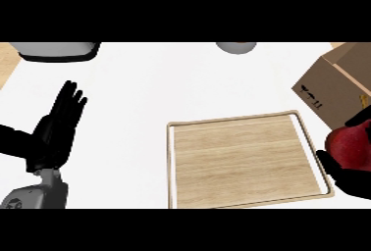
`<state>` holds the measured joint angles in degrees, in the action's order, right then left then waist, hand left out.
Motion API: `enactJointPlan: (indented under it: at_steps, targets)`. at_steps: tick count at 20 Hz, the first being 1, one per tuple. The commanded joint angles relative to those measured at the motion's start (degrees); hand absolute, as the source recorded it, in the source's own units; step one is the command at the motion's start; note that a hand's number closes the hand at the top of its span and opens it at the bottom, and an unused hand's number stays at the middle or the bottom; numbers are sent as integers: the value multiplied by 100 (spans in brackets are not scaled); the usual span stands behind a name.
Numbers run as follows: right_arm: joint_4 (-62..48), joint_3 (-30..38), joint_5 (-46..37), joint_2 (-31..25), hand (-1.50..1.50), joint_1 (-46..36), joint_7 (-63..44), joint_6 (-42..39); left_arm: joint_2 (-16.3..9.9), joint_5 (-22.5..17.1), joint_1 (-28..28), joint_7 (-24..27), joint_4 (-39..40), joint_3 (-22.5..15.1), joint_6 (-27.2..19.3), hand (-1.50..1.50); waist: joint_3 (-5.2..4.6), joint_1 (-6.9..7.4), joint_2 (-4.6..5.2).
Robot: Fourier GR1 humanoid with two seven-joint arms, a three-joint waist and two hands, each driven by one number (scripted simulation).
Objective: Pick the pear from the tray and place it in the cardboard box
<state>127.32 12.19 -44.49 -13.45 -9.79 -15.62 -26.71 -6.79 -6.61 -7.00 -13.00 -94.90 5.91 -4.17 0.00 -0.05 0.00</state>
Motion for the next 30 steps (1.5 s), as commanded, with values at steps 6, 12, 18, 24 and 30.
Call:
enactJointPlan:
  at_steps: [6, 12, 18, 24, 30]
  targets:
    - [-2269, 1205, -24, -1220, 150, -1053, 1021, 696, 256, 223, 213, 193, -50, -306, -64, 0, 2, 56, 13]
    - [-4225, 1060, -602, -1657, 150, -1340, 2061, 1650, 227, 93, 378, 345, -38, -189, 46, 0, 3, 102, 25]
    - [-5720, 636, -1347, -2241, 150, -1745, 2504, 1900, -47, -56, -212, 22, 76, 90, 73, 0, 3, 146, 52]
    - [-7134, 394, -1712, -2435, -150, -1636, 2529, 1487, 187, 119, 9, 219, 110, -167, 15, 0, 10, 229, 104]
    - [-7838, 1160, -891, -2326, -150, -2194, 3633, 2529, 230, -32, -9, -156, -205, -192, -13, 0, 22, 186, 56]
